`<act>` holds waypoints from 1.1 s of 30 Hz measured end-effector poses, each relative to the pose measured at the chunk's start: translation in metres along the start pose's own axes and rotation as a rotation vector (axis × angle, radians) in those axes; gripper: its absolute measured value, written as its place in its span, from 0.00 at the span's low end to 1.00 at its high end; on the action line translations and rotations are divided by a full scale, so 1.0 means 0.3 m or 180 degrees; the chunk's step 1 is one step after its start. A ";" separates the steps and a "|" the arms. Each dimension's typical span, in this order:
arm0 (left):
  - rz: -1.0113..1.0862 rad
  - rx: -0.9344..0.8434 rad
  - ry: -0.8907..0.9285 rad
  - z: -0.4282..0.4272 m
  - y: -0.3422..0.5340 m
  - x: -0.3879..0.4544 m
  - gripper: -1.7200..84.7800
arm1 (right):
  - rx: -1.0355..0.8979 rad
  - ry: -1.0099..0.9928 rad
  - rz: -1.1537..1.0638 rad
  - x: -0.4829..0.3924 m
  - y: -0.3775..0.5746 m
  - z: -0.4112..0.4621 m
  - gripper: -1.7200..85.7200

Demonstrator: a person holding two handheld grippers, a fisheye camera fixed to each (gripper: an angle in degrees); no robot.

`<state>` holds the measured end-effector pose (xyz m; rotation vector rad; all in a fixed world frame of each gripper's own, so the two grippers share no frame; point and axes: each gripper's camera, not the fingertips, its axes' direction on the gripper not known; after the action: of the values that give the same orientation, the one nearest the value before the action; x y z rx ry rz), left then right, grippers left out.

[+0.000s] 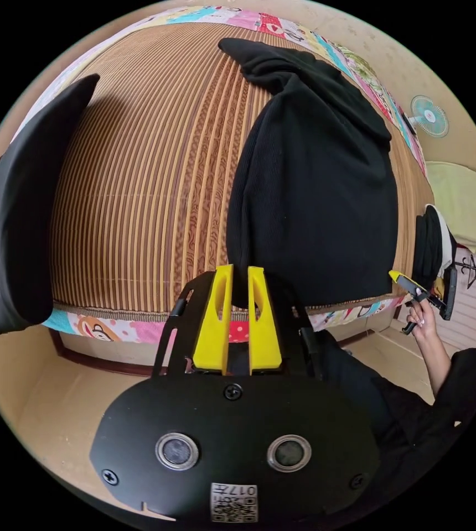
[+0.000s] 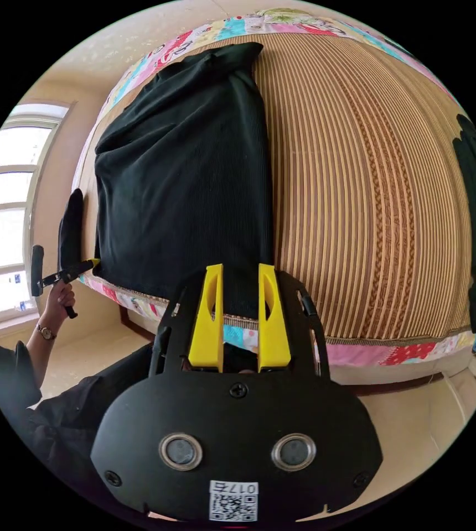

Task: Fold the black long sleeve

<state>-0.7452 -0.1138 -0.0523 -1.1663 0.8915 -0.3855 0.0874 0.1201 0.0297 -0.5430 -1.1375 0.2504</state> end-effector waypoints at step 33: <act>-0.1038 -0.0162 0.2905 -0.809 0.259 -0.429 0.05 | 0.0735 -0.2300 0.0671 0.393 0.494 -0.573 0.05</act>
<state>-1.0246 -0.1485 -0.0990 -1.1813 1.4939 -1.2268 0.3041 0.2505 -0.0087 -0.3690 -1.7199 0.7955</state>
